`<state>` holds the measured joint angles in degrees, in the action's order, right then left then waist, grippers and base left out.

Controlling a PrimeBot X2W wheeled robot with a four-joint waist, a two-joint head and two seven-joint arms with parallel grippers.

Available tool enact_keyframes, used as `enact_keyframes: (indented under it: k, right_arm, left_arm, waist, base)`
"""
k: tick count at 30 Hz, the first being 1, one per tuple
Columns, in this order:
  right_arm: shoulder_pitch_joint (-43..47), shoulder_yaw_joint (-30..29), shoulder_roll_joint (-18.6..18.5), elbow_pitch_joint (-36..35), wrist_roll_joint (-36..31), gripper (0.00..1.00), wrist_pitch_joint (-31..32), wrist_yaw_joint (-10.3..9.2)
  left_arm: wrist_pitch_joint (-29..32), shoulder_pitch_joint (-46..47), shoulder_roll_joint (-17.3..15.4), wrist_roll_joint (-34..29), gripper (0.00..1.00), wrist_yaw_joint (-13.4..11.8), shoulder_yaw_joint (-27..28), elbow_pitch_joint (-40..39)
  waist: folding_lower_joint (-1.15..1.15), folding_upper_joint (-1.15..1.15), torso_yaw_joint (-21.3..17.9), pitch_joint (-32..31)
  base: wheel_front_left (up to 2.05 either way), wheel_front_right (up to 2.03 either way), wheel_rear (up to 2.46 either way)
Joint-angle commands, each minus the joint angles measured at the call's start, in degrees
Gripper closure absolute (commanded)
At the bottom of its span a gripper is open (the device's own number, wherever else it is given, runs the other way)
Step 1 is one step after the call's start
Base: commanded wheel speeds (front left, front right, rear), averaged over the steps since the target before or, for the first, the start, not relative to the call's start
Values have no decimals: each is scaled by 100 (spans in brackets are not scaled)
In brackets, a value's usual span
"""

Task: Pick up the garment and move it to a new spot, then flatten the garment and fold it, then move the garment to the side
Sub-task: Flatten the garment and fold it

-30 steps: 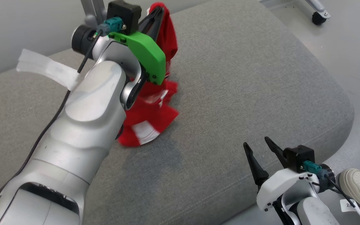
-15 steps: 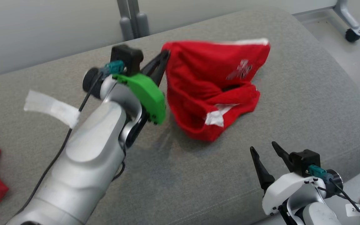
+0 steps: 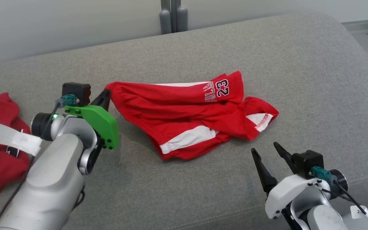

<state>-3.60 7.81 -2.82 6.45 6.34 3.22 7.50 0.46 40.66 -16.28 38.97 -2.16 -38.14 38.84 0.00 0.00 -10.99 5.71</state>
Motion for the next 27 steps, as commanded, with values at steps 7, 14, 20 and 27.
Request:
enact_keyframes:
  k: [7, 14, 20, 27]
  right_arm:
    - [-117, 89, -10, -55, -35, 0, 38, -2]
    - [-124, 25, -11, -83, -47, 0, 42, -2]
    - [-44, -207, -15, -105, 49, 0, -53, -2]
    - [84, -450, -20, 73, 267, 0, -201, -3]
  left_arm:
    - [-21, 572, -305, -175, 100, -310, 147, 618]
    - [-40, 759, -193, -58, 0, -302, 197, 1119]
    - [-512, 433, 86, 283, 0, -289, 459, 1237]
    - [-1462, -117, 392, 686, 0, -192, 1006, 847]
  waist:
    - [0, 0, -153, 175]
    - [0, 0, -196, 261]
    - [0, 0, 17, 160]
    - [0, 0, 352, -137]
  base:
    - [0, 0, 0]
    - [0, 0, 0]
    - [0, 0, 0]
    - [0, 0, 0]
